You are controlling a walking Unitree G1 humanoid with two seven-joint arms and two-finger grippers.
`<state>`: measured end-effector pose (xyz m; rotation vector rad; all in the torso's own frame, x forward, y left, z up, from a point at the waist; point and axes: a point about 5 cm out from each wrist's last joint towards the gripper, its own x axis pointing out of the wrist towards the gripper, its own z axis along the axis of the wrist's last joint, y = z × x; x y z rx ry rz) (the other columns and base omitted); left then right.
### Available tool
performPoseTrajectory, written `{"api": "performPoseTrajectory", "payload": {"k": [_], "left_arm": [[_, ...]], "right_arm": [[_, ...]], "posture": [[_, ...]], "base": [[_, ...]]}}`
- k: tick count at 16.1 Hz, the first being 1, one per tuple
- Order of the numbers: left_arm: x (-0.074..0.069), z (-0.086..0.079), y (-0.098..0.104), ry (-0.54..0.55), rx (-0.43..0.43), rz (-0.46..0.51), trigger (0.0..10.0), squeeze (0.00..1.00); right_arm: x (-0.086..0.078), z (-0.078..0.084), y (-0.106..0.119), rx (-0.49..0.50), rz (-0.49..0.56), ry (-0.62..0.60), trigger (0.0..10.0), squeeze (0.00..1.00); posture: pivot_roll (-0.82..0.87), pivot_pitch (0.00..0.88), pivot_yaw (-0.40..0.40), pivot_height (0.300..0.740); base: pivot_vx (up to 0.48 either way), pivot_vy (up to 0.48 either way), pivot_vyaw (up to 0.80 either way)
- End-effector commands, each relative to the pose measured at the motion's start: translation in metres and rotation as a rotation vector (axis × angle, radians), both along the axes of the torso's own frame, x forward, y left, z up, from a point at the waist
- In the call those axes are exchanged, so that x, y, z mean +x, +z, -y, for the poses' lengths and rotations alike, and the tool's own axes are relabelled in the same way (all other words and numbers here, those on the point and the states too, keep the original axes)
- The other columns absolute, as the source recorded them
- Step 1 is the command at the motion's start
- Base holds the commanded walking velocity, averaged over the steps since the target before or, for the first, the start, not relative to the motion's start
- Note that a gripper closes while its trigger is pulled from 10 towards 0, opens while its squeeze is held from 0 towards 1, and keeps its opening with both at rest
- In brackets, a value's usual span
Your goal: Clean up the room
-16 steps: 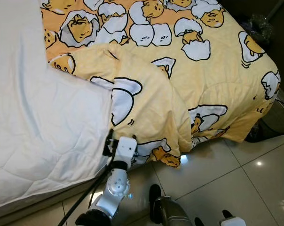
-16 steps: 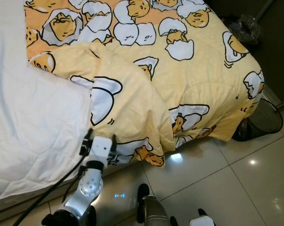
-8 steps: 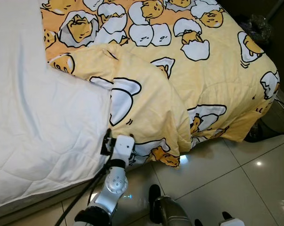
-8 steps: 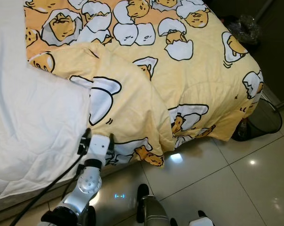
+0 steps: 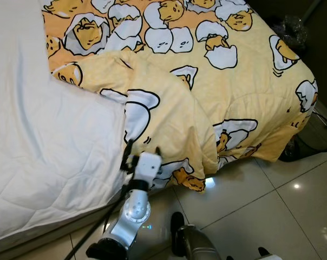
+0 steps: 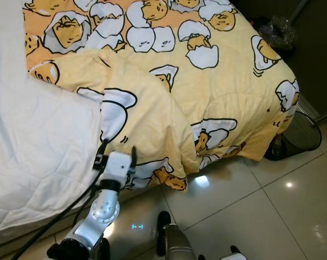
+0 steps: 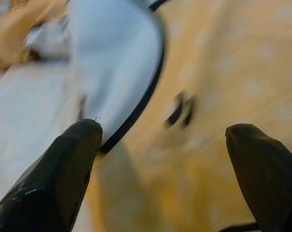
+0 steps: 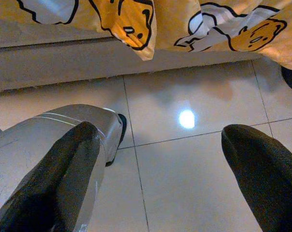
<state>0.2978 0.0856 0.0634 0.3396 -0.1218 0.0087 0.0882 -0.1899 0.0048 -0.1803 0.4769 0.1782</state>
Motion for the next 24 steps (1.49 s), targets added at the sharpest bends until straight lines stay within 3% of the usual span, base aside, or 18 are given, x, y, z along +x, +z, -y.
{"api": "performPoseTrajectory", "payload": {"k": [1, 4, 11, 16, 18, 20, 22, 24], "left_arm": [[-0.004, -0.003, -0.012, 0.029, -0.017, -0.072, 10.0, 0.00], [-0.001, -0.010, -0.013, 0.098, -0.066, -0.111, 10.0, 0.00], [0.000, 0.009, -0.018, 0.000, -0.122, -0.164, 10.0, 0.00], [-0.002, 0.008, -0.030, 0.039, -0.176, -0.266, 10.0, 0.00], [-0.002, 0.013, -0.038, -0.002, -0.221, -0.351, 0.0, 0.00], [0.001, 0.004, -0.047, 0.025, -0.244, -0.455, 0.0, 0.00], [0.004, -0.002, -0.053, -0.025, -0.249, -0.540, 0.0, 0.00], [0.008, -0.003, -0.050, -0.025, -0.277, -0.535, 0.0, 0.00]], "right_arm": [[-0.007, 0.004, -0.002, 0.007, -0.026, -0.009, 10.0, 0.00], [-0.006, -0.008, 0.007, 0.052, 0.015, 0.067, 10.0, 0.00], [-0.002, -0.014, 0.012, 0.089, 0.028, 0.093, 10.0, 0.00], [0.000, -0.014, 0.012, 0.083, 0.031, 0.098, 10.0, 0.00], [-0.001, -0.014, 0.012, 0.077, 0.026, 0.098, 10.0, 0.00], [0.002, -0.014, 0.014, 0.075, 0.033, 0.095, 10.0, 0.00], [0.006, -0.017, 0.017, 0.084, 0.048, 0.104, 10.0, 0.00], [0.007, -0.018, 0.016, 0.086, 0.047, 0.109, 10.0, 0.00]], "posture": [[-0.14, 0.351, -0.085, 0.740], [-0.16, 0.354, -0.090, 0.740], [-0.15, 0.361, -0.093, 0.740], [-0.16, 0.365, -0.095, 0.740], [-0.16, 0.367, -0.096, 0.740], [-0.16, 0.368, -0.098, 0.740], [-0.15, 0.372, -0.099, 0.740], [-0.15, 0.372, -0.099, 0.740]], "base": [[0.000, 0.000, 0.00], [0.000, 0.000, 0.00], [0.000, 0.000, 0.00], [0.000, 0.000, 0.00], [0.000, 0.000, 0.00], [0.000, 0.000, 0.00], [0.000, 0.000, 0.00], [0.000, 0.000, 0.00]]}}
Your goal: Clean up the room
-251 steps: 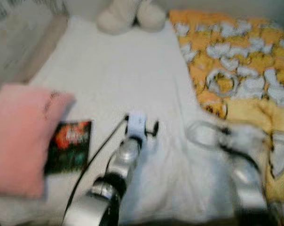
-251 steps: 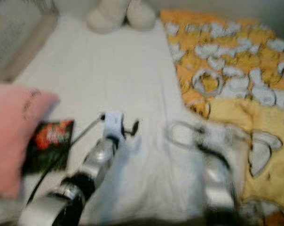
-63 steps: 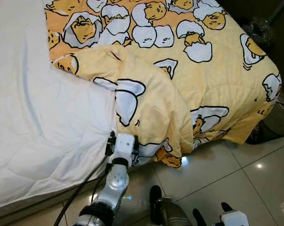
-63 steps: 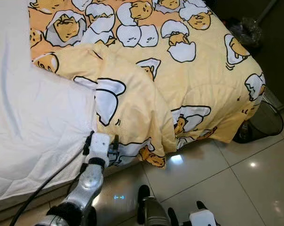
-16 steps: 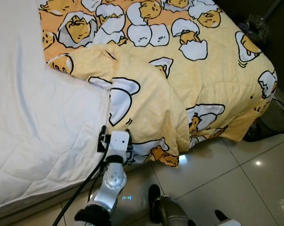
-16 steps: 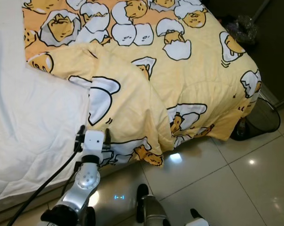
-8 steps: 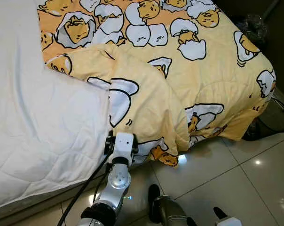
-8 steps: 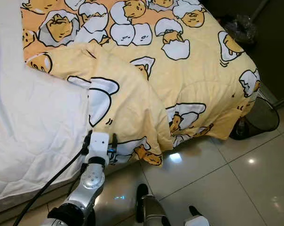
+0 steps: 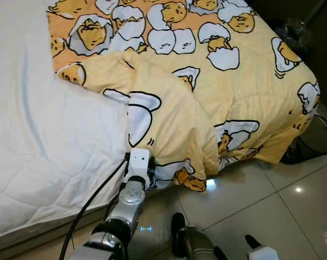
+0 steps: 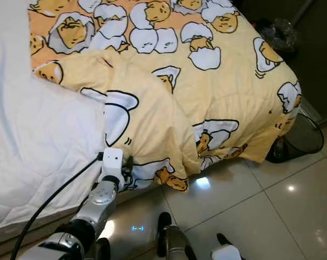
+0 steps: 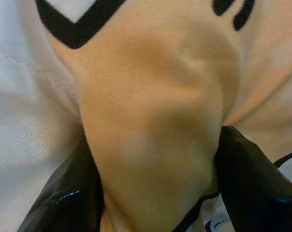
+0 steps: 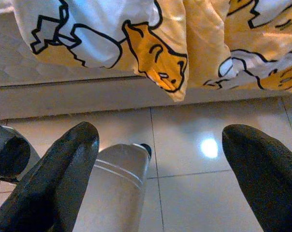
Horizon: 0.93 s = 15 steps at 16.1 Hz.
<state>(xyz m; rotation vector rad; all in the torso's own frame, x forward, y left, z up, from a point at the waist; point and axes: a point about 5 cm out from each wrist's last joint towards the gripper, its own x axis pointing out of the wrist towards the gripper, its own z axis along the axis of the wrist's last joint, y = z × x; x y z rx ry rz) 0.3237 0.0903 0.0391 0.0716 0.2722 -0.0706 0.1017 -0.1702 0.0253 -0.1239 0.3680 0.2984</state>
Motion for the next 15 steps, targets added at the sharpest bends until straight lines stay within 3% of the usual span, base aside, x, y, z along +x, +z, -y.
{"api": "performPoseTrajectory", "payload": {"k": [1, 5, 8, 11, 15], "left_arm": [[-0.015, 0.000, -0.023, -0.002, -0.027, -0.125, 0.0, 0.00], [-0.016, -0.001, -0.026, -0.027, -0.029, -0.153, 0.0, 0.00], [-0.025, 0.007, -0.032, -0.146, 0.050, -0.136, 0.0, 0.00], [-0.032, 0.006, -0.040, -0.152, 0.023, -0.171, 0.0, 0.00], [-0.028, 0.008, -0.035, -0.204, 0.020, -0.156, 0.0, 0.00]], "right_arm": [[-0.005, 0.001, -0.006, -0.008, -0.045, 0.001, 10.0, 0.00], [0.013, 0.000, -0.008, -0.014, -0.019, 0.014, 10.0, 0.00], [0.031, -0.004, -0.006, 0.000, 0.019, 0.004, 10.0, 0.00], [0.041, -0.003, -0.014, -0.013, 0.023, -0.001, 10.0, 0.00], [0.061, 0.000, -0.019, -0.021, 0.049, -0.026, 10.0, 0.00]], "posture": [[-0.15, 0.371, -0.095, 0.740], [-0.10, 0.321, -0.071, 0.740], [-0.09, 0.290, -0.043, 0.740], [-0.08, 0.215, -0.011, 0.740], [-0.07, 0.138, 0.010, 0.740]], "base": [[0.000, 0.000, 0.00], [0.000, 0.000, 0.00], [0.000, 0.000, 0.00], [0.000, 0.000, 0.00], [0.000, 0.000, 0.00]]}}
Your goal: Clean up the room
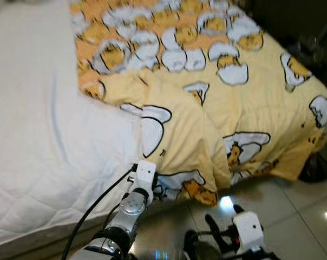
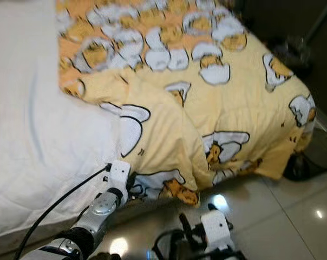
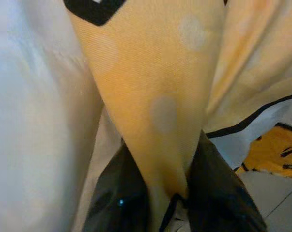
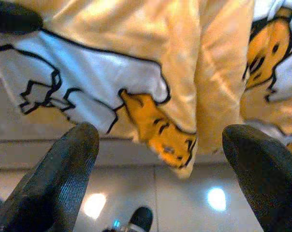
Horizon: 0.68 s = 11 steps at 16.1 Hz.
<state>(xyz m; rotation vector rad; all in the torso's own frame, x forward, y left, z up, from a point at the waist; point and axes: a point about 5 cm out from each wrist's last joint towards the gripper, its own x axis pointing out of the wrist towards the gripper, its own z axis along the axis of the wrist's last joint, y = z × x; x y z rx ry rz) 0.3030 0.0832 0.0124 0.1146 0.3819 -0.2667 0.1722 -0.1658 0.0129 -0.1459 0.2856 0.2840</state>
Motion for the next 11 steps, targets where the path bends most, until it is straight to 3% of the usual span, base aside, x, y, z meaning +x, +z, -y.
{"api": "performPoseTrajectory", "payload": {"k": [1, 5, 8, 11], "left_arm": [[-0.005, 0.000, -0.007, -0.006, -0.016, -0.047, 0.0, 0.00], [-0.006, 0.002, -0.008, -0.128, 0.060, -0.067, 0.0, 0.00], [-0.024, 0.004, -0.025, -0.312, 0.116, -0.141, 0.0, 0.00], [-0.047, -0.002, -0.039, -0.502, 0.171, -0.153, 0.0, 0.00]], "right_arm": [[-0.005, 0.004, -0.007, -0.009, -0.032, -0.018, 10.0, 0.00], [0.003, 0.004, -0.013, -0.020, -0.024, 0.008, 10.0, 0.00], [0.006, 0.003, -0.008, -0.003, 0.000, 0.022, 10.0, 0.00], [0.006, 0.006, -0.010, -0.004, 0.004, 0.022, 10.0, 0.00]], "posture": [[-0.06, 0.128, 0.015, 0.740], [-0.05, 0.081, 0.017, 0.740], [-0.05, 0.054, 0.023, 0.740], [-0.05, 0.043, 0.028, 0.740]], "base": [[0.000, 0.000, 0.00], [0.000, 0.000, 0.00], [0.000, 0.000, 0.00], [0.000, 0.000, 0.00]]}}
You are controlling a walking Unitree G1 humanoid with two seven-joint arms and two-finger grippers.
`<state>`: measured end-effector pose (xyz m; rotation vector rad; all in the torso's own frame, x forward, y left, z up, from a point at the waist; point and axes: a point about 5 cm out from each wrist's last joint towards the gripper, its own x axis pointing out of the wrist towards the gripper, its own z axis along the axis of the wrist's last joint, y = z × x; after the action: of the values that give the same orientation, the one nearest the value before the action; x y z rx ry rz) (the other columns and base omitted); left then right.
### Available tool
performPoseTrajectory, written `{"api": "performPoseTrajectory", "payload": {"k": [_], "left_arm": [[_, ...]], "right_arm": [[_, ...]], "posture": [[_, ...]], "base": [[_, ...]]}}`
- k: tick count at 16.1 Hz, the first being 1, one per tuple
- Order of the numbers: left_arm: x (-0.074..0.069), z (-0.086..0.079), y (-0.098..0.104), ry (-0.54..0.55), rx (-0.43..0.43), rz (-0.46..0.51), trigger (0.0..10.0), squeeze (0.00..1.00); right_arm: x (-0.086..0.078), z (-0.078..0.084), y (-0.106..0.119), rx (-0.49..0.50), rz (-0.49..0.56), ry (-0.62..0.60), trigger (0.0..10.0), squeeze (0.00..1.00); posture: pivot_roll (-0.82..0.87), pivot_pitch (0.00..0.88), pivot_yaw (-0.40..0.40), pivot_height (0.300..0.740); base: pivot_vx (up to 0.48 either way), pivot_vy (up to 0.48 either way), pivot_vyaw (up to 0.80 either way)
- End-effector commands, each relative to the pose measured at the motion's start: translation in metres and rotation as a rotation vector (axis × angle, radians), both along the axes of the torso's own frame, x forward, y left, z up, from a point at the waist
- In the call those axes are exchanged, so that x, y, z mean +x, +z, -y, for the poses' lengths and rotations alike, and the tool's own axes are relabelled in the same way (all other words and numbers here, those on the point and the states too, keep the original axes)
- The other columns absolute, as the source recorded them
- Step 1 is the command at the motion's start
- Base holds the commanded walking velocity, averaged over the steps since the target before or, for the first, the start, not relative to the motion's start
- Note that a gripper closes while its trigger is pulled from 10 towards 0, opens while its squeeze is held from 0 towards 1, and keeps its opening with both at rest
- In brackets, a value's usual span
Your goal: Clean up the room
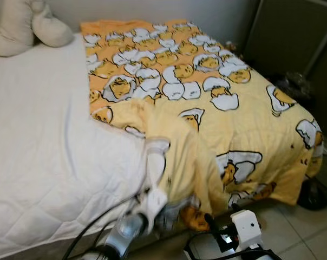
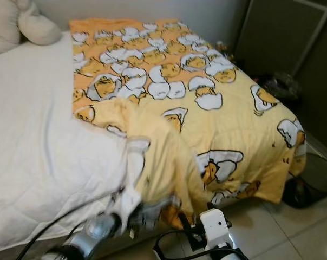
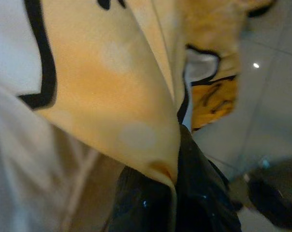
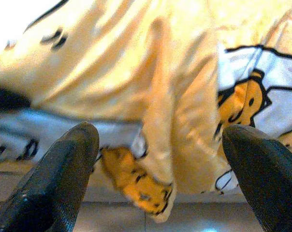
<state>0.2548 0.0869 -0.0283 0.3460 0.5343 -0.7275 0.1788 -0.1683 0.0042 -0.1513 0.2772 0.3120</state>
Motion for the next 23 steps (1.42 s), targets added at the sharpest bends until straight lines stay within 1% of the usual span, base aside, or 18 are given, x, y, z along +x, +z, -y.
{"api": "performPoseTrajectory", "payload": {"k": [1, 3, 4, 5, 6, 7, 8, 10, 12, 15, 16, 18, 22, 23], "left_arm": [[-0.006, 0.001, -0.001, -0.123, -0.005, -0.005, 0.0, 0.00], [-0.020, -0.007, -0.005, -0.342, 0.015, -0.067, 0.0, 0.00], [-0.022, -0.008, -0.006, -0.386, 0.016, -0.096, 1.4, 0.00], [-0.022, -0.009, -0.005, -0.408, 0.021, -0.098, 7.8, 0.00], [-0.017, -0.008, -0.002, -0.418, 0.032, -0.090, 10.0, 0.00], [-0.011, -0.006, 0.003, -0.386, 0.022, -0.052, 10.0, 0.00], [-0.007, -0.005, 0.007, -0.354, -0.019, -0.033, 10.0, 0.00], [-0.007, -0.006, 0.008, -0.355, -0.044, -0.040, 10.0, 0.00], [-0.010, -0.011, 0.005, -0.338, -0.057, -0.071, 10.0, 0.00], [-0.006, -0.013, 0.008, -0.285, -0.088, -0.041, 10.0, 0.00], [-0.005, -0.013, 0.009, -0.276, -0.084, -0.029, 10.0, 0.00], [-0.005, -0.013, 0.010, -0.275, -0.095, -0.029, 10.0, 0.00], [-0.011, -0.016, 0.006, -0.290, -0.106, -0.067, 10.0, 0.00], [-0.013, -0.013, 0.005, -0.311, -0.129, -0.080, 10.0, 0.00]], "right_arm": [[-0.001, 0.005, -0.002, -0.003, -0.004, -0.010, 10.0, 0.00], [0.001, 0.004, -0.001, 0.004, -0.005, 0.002, 10.0, 0.00], [0.002, 0.004, -0.001, 0.005, -0.006, 0.010, 10.0, 0.00], [0.002, 0.004, 0.000, 0.004, -0.004, 0.018, 10.0, 0.00], [0.004, 0.005, 0.000, 0.001, -0.001, 0.027, 10.0, 0.00], [0.005, 0.005, 0.001, 0.001, 0.002, 0.028, 10.0, 0.00], [0.007, 0.005, 0.002, 0.003, 0.005, 0.029, 10.0, 0.00], [0.009, 0.004, 0.002, 0.006, 0.008, 0.032, 10.0, 0.00], [0.011, 0.002, 0.003, 0.008, 0.012, 0.038, 10.0, 0.00], [0.013, 0.002, 0.004, 0.010, 0.012, 0.047, 10.0, 0.00], [0.013, 0.002, 0.004, 0.011, 0.011, 0.048, 10.0, 0.00], [0.013, 0.001, 0.004, 0.013, 0.010, 0.051, 10.0, 0.00], [0.012, 0.001, 0.004, 0.013, 0.005, 0.058, 10.0, 0.00], [0.012, 0.002, 0.004, 0.012, 0.005, 0.059, 10.0, 0.00]], "posture": [[-0.04, 0.042, 0.026, 0.740], [-0.03, 0.044, 0.021, 0.740], [-0.03, 0.045, 0.019, 0.740], [-0.03, 0.045, 0.019, 0.740], [-0.03, 0.050, 0.017, 0.740], [-0.02, 0.054, 0.017, 0.740], [-0.02, 0.057, 0.016, 0.740], [-0.02, 0.060, 0.013, 0.740], [-0.01, 0.064, 0.010, 0.740], [0.00, 0.069, 0.004, 0.740], [0.00, 0.070, 0.003, 0.740], [0.00, 0.071, 0.002, 0.740], [0.00, 0.075, 0.000, 0.740], [-0.01, 0.078, -0.001, 0.740]], "base": [[0.000, 0.000, 0.00], [0.000, 0.000, 0.00], [0.000, 0.000, 0.00], [0.000, 0.000, 0.00], [0.000, 0.000, 0.00], [0.000, 0.000, 0.00], [0.000, 0.000, 0.00], [0.000, 0.000, 0.00], [0.000, 0.000, 0.00], [0.000, 0.000, 0.00], [0.000, 0.000, 0.00], [-0.480, 0.000, 0.00], [-0.480, 0.000, 0.00], [-0.476, 0.000, 0.00]]}}
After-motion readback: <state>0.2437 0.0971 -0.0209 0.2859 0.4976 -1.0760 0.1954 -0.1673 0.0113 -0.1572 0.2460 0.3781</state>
